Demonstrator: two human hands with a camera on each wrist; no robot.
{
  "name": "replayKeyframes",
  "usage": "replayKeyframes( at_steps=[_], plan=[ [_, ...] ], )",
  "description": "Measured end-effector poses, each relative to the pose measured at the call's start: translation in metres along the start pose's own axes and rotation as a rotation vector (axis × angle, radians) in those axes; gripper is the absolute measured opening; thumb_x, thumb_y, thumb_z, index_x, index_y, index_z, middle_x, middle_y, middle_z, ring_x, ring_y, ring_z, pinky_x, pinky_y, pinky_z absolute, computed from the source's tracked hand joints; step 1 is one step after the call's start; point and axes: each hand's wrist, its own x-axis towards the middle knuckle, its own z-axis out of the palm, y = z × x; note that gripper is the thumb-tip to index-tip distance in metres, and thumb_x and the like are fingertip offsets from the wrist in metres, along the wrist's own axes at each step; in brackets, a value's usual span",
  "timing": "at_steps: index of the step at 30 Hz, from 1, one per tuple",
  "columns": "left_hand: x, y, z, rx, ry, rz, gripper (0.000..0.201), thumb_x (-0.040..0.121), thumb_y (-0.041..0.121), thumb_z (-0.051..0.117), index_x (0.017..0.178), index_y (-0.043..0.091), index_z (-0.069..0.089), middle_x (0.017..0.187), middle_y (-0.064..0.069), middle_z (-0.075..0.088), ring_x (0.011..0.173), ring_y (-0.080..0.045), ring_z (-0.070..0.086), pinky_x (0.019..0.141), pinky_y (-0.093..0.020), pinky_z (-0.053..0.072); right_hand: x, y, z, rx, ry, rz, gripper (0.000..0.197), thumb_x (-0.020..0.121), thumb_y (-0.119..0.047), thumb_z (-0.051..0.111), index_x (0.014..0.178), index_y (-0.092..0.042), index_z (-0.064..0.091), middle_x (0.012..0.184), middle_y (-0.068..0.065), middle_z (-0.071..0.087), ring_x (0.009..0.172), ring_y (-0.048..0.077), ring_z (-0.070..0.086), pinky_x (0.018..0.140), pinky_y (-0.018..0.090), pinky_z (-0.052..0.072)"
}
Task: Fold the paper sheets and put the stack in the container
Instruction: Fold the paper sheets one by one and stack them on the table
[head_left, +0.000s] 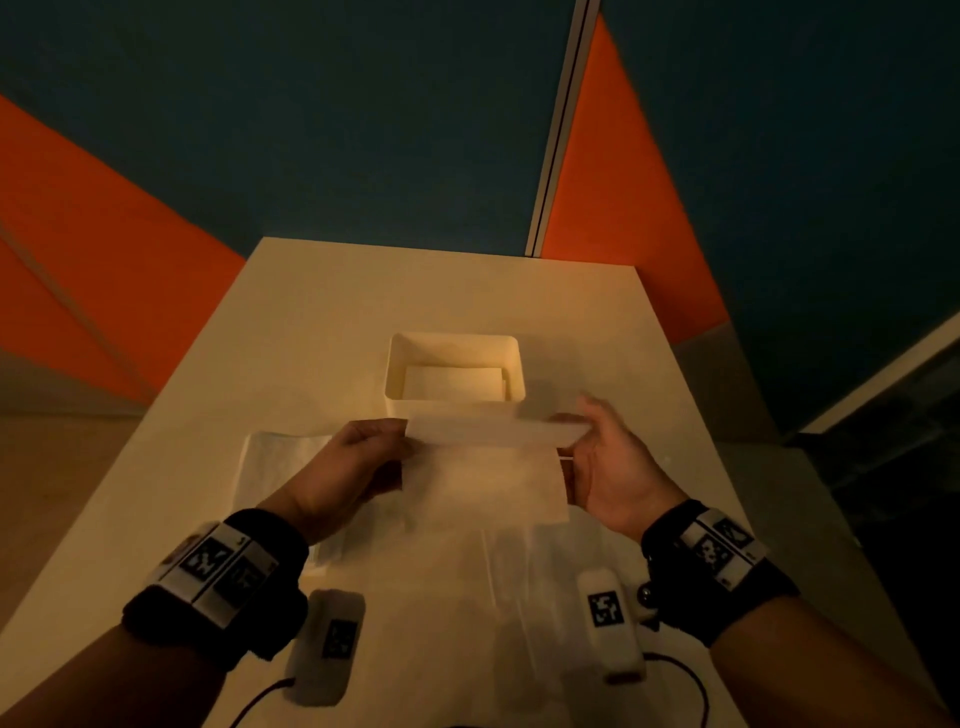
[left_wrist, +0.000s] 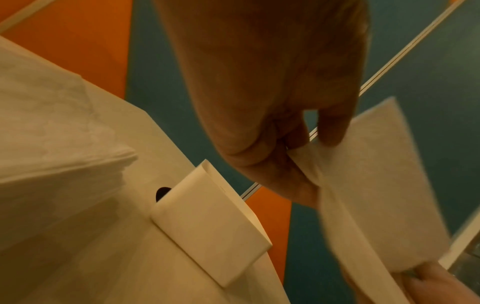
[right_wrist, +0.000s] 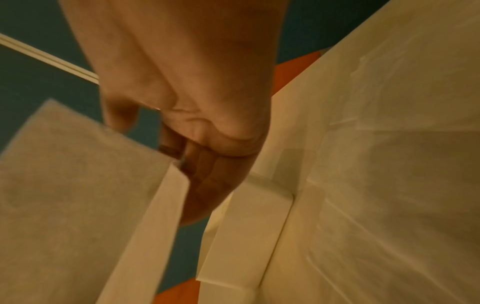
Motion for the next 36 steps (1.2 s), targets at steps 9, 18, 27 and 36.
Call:
replayKeyframes(
  at_steps=[9,18,27,36],
  plan=[
    [-0.009,-0.003,0.003,0.201,-0.357,-0.154,0.03,0.072,0.024,0.078,0.102,0.019,0.075,0.115,-0.007,0.069,0.107,-0.026,0.064,0.093,-0.036,0.052,0.003,0.012,0.018,-0.533,-0.259,-0.063,0.029,0.064,-0.012,0.079,0.084,-0.028,0.064,0.081,0.023,0.058,0.072,0.032,0.048,0.066,0.042,0.039],
    [-0.032,-0.021,-0.057,0.085,0.313,0.065,0.035,0.084,-0.002,0.061,0.107,0.023,0.068,0.111,0.0,0.066,0.094,-0.023,0.065,0.071,-0.03,0.059,0.014,0.018,-0.022,-0.561,0.218,-0.032,0.009,0.086,0.0,0.06,0.087,-0.009,0.058,0.074,0.014,0.062,0.059,0.022,0.06,0.053,0.029,0.046],
    [-0.045,-0.042,-0.096,0.127,0.625,-0.037,0.036,0.089,-0.004,0.055,0.119,0.015,0.061,0.115,-0.006,0.052,0.086,-0.024,0.059,0.073,-0.033,0.055,0.027,0.035,-0.091,-0.973,0.547,0.0,0.019,0.079,-0.002,0.064,0.076,-0.02,0.058,0.077,0.003,0.059,0.078,0.025,0.059,0.07,0.033,0.048],
    [-0.041,-0.057,-0.104,0.607,0.696,-0.078,0.032,0.086,0.002,0.061,0.114,0.017,0.067,0.112,-0.016,0.058,0.092,-0.034,0.055,0.085,-0.048,0.049,0.026,0.035,-0.111,-1.257,0.474,0.152,0.022,0.076,-0.002,0.059,0.088,-0.021,0.058,0.099,0.004,0.06,0.094,0.025,0.058,0.079,0.03,0.05]
  ],
)
